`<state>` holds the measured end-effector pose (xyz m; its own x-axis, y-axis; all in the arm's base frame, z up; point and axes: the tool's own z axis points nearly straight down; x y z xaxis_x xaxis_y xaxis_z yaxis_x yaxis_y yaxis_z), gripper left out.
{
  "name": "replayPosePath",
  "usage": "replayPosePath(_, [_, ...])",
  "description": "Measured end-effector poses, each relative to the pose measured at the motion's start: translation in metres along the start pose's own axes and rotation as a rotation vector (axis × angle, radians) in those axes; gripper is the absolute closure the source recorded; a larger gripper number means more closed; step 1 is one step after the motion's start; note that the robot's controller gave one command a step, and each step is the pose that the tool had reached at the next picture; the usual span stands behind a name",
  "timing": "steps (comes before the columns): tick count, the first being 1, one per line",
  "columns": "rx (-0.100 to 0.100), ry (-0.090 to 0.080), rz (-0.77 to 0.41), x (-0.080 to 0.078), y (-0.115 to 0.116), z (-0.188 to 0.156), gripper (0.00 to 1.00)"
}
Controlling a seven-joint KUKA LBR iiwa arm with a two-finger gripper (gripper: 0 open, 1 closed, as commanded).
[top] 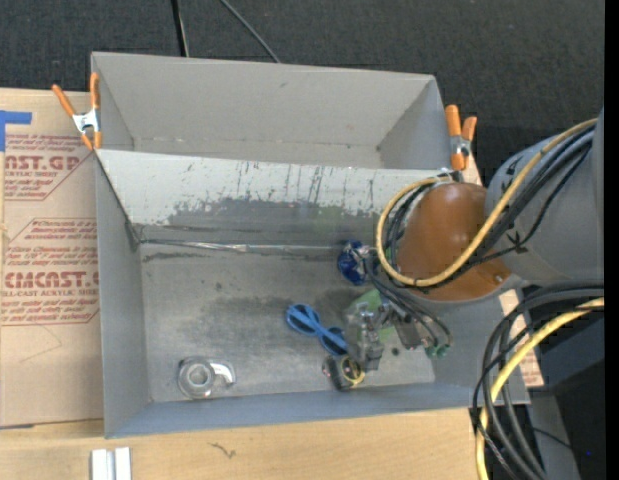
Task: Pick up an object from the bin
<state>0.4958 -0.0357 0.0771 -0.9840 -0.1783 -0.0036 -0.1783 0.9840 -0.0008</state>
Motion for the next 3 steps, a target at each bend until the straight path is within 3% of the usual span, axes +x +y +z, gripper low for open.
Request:
replayPosePath(1, [-0.001,0.003,0.000,0.001,0.000,0.001,0.00])
replayPosePath(2, [0.000,0.001,0.000,0.001,0.000,0.000,1.00])
replayPosePath(3, [0.003,-0.007,-0.165,-0.027,-0.020,-0.146,1.00])
